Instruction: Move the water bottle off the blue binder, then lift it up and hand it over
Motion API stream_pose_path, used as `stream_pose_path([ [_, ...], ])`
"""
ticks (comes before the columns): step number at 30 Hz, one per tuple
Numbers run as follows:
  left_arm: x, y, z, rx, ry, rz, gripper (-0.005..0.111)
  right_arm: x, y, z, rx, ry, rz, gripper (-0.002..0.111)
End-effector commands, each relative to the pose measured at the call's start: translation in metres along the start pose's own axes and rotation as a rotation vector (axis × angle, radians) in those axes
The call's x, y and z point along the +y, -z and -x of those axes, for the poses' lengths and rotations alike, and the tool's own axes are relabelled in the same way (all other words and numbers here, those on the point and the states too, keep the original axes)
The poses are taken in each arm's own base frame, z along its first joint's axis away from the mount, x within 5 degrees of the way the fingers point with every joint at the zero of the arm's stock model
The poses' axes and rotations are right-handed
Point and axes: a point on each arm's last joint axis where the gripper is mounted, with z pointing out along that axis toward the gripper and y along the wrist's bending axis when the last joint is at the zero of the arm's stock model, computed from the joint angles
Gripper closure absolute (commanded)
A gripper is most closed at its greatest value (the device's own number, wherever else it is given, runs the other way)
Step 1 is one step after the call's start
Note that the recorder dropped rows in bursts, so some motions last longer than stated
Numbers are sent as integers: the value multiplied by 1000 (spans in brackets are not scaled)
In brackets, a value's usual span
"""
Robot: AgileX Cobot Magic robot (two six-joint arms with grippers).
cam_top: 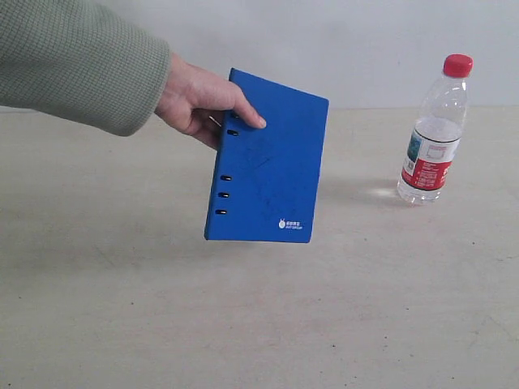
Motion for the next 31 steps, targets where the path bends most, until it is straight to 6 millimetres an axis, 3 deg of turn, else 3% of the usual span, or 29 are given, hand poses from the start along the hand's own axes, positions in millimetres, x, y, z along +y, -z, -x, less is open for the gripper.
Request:
stream_pose_path([
  [1, 0, 0, -1, 1, 11, 2, 102, 0, 0, 0, -6, -4, -8, 108],
  [31, 0, 0, -1, 1, 11, 2, 102, 0, 0, 0, -6, -6, -8, 108],
])
